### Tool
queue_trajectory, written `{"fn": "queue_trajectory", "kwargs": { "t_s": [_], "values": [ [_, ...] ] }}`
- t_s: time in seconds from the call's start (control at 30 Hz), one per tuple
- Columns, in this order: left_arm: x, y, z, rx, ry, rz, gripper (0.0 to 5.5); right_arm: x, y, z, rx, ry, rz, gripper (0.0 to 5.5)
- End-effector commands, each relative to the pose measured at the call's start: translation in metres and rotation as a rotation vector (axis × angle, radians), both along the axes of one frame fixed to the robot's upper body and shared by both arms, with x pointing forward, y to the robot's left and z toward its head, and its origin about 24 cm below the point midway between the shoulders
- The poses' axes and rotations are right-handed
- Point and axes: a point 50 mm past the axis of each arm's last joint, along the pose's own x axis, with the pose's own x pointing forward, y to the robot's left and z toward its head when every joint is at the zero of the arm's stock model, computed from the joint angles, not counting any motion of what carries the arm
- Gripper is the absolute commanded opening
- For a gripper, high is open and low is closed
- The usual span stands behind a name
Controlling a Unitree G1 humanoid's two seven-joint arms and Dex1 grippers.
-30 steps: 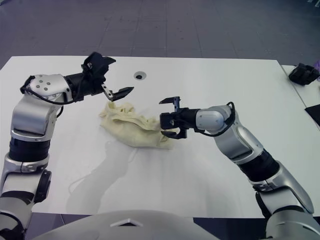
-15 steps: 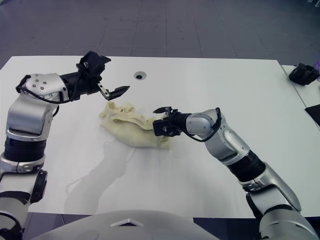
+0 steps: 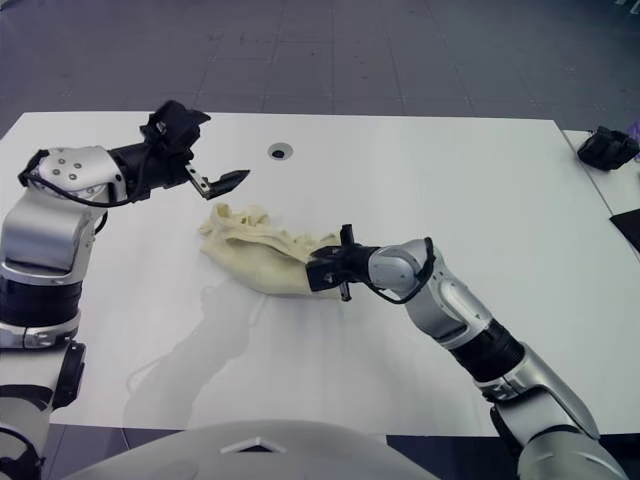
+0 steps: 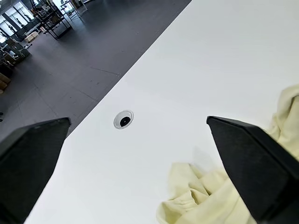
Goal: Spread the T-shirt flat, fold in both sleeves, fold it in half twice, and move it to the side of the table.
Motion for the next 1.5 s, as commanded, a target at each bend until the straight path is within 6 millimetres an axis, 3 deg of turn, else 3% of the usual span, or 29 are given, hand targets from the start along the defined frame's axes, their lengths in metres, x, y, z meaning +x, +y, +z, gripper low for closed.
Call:
{"fn": "queue_trajectory", "kwargs": {
  "t_s": [0.03, 0.23, 0.37, 0.53, 0.7, 0.93, 1.5],
  "values": [
    [-0.001, 0.007, -0.005, 0.026, 0.018, 0.022, 5.40, 0.002, 0.001, 0.008, 0.019, -0.022, 0.002, 0.21],
    [-0.002, 0.033, -0.015, 0.176, 0.034, 0.040, 5.40, -0.007, -0.017, 0.010, 0.049, 0.008, -0.037, 0.01],
    [-0.002, 0.043, -0.016, 0.353, -0.014, -0.117, 5.40, -0.014, -0.030, 0.005, 0.040, 0.018, -0.079, 0.01],
    [0.006, 0.027, -0.029, 0.656, -0.128, -0.427, 5.40, -0.015, -0.033, 0.003, 0.062, 0.010, -0.114, 0.01],
    [0.020, -0.003, -0.033, 0.710, -0.195, -0.602, 5.40, -0.012, -0.031, 0.002, 0.064, -0.003, -0.114, 0.01],
    [0.023, -0.006, -0.051, 0.863, -0.114, -0.765, 4.21, -0.007, -0.030, 0.003, 0.062, -0.020, -0.111, 0.00],
    [0.020, 0.001, -0.057, 0.922, -0.025, -0.794, 1.34, -0.004, -0.030, 0.005, 0.068, -0.035, -0.127, 0.00]
  ]
}}
